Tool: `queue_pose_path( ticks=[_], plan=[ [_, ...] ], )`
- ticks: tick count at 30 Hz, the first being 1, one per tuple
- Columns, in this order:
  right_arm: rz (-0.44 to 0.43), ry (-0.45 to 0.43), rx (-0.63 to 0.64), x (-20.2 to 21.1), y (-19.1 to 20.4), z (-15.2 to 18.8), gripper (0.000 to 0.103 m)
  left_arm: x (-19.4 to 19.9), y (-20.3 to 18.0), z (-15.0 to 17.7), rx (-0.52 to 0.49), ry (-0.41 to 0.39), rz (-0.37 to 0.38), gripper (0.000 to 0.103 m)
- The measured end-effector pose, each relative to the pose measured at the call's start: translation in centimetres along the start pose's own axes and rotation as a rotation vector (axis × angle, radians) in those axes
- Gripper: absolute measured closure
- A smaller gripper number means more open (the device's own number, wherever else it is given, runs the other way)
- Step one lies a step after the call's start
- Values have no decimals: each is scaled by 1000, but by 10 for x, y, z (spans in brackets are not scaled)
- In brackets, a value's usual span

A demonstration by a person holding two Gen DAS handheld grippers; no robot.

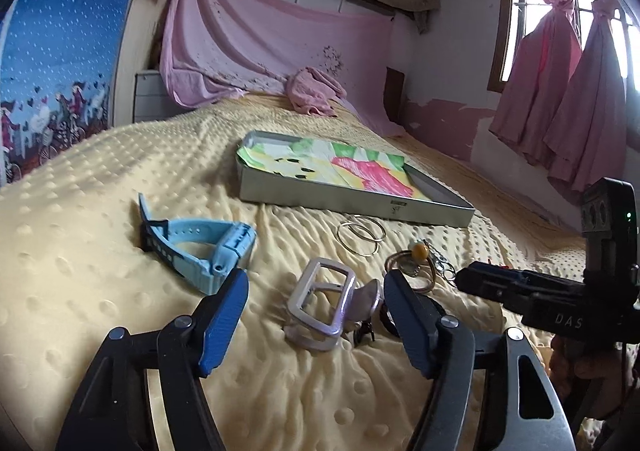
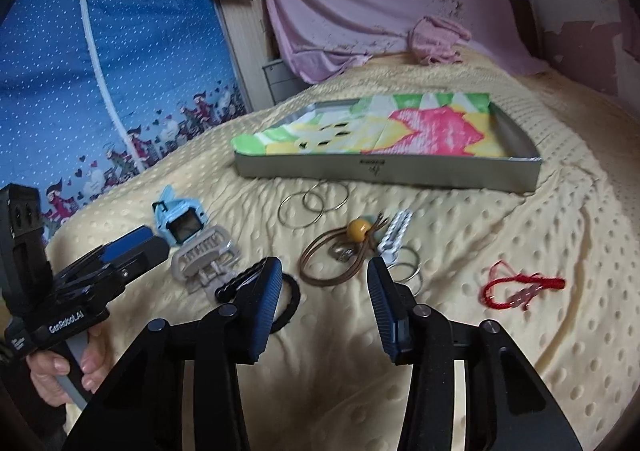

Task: Organize jewelry
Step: 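Grasp the silver watch clasp with the left tool while the right tool grasps the black hair tie, then carry the clasp and hair tie into the grey tray and open both tools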

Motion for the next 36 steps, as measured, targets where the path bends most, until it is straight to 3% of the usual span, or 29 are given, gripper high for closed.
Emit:
queue_pose_path(
  ticks=[6, 9, 14, 15, 16, 18, 22, 25, 30, 36],
  plan=[
    [-32, 74, 54, -13, 18, 15, 63, -23, 3, 12, 37, 82, 30, 35],
    [-41, 113, 72, -21, 22, 20, 72, -31, 5, 17, 62, 110, 42, 35],
    [-46, 160, 97, -33, 28, 27, 77, -37, 2, 21, 42, 135, 39, 35],
    [-46, 161, 99, -33, 28, 27, 79, -37, 1, 21, 40, 135, 41, 40],
    [-46, 160, 98, -32, 28, 27, 81, -37, 1, 22, 41, 140, 41, 52],
    [-47, 163, 95, -32, 27, 28, 84, -38, 4, 24, 50, 150, 35, 55],
    [-55, 167, 85, -31, 26, 29, 87, -35, 6, 22, 57, 132, 33, 55],
    [-50, 162, 81, -31, 24, 29, 97, -33, 4, 22, 51, 123, 40, 55],
    [-56, 122, 80, -21, 23, 25, 98, -27, -9, 20, 27, 94, 70, 56],
    [-48, 14, 66, 3, 18, 8, 98, -9, -25, 3, -15, 11, 67, 56]
  ],
)
Point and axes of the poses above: each gripper's, at about its wrist camera, not at the fingertips, and x roughly against the way its jaws point, y to its left, z to its underside, the point moved 10 cm from there along -x, roughly the way its jaws point, and after that the axes turned 13 degrees about z, right-handed, at the moved point
